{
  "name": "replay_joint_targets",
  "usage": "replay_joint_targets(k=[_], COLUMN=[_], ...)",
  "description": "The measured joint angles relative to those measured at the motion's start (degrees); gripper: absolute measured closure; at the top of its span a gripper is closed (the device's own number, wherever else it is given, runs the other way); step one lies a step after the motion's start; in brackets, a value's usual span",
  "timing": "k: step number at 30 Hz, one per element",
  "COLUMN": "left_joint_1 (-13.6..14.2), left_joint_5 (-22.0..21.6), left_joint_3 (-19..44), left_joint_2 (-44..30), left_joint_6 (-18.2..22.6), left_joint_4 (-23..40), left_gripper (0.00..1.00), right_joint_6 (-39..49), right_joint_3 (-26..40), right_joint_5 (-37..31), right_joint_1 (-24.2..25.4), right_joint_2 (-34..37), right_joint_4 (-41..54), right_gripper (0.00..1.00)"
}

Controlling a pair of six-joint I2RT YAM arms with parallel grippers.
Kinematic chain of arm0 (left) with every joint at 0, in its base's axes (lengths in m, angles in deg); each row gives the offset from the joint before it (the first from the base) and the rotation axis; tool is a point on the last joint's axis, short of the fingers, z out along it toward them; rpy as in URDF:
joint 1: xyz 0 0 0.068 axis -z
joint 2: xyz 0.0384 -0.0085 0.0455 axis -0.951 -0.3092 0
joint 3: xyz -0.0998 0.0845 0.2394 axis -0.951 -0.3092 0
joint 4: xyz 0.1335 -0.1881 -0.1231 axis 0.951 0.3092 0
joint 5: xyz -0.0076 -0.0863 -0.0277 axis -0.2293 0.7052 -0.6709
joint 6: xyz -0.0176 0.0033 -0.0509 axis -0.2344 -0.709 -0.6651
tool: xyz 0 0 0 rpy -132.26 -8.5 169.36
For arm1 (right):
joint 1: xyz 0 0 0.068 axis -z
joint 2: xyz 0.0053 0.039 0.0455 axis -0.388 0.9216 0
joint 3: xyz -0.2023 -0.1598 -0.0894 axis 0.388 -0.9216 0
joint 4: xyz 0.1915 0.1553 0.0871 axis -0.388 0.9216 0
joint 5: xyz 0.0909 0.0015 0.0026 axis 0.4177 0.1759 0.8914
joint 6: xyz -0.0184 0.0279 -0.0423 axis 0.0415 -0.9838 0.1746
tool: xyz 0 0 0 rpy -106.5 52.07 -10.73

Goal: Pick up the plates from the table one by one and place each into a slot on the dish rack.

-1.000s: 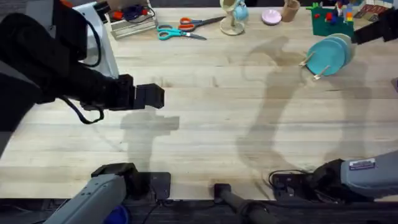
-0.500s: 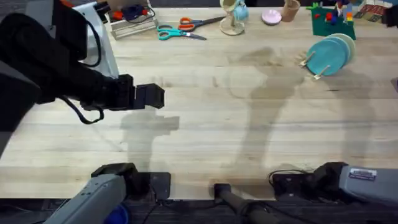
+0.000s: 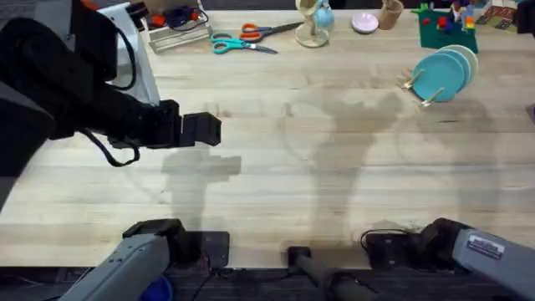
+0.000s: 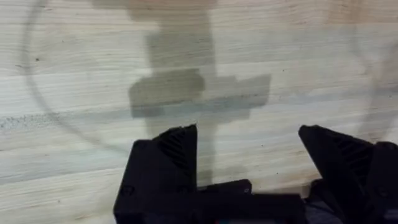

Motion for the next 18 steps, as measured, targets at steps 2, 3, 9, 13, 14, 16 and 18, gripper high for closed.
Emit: replay_joint_targets(k=[2,3,9,13,14,16,18], left_joint_1=[0.00,0.00,0.00,0.00,0.00,0.00,0.00], left_joint_5=[0.00,0.00,0.00,0.00,0.00,0.00,0.00], left_joint_3=[-0.01,0.00,-0.02,0.00,-0.01,-0.02,0.00], left_joint_2=[0.00,0.00,0.00,0.00,0.00,0.00,0.00], left_joint_6=[0.00,0.00,0.00,0.00,0.00,0.00,0.00], left_joint_4=[0.00,0.00,0.00,0.00,0.00,0.00,0.00], left_gripper=[0.007,0.007,0.008,0.007,0.007,0.007,0.007], right_joint_6=[-1.64,-2.42,-8.15,-12.26,-13.43,-15.61,-17.36], right_joint_3=[0.00,0.00,0.07,0.07,0.07,0.07,0.07], right_joint_5=[0.02,0.04,0.06,0.04,0.04,0.04,0.04], right_joint_1=[-1.19,-1.68,-3.44,-3.55,-3.55,-3.55,-3.55], right_joint_2=[-2.00,-2.90,-7.67,-10.17,-10.92,-12.36,-13.88], right_joint_4=[0.10,0.17,4.14,7.46,7.88,8.00,8.00], right_gripper=[0.035,0.030,0.010,0.010,0.010,0.010,0.010])
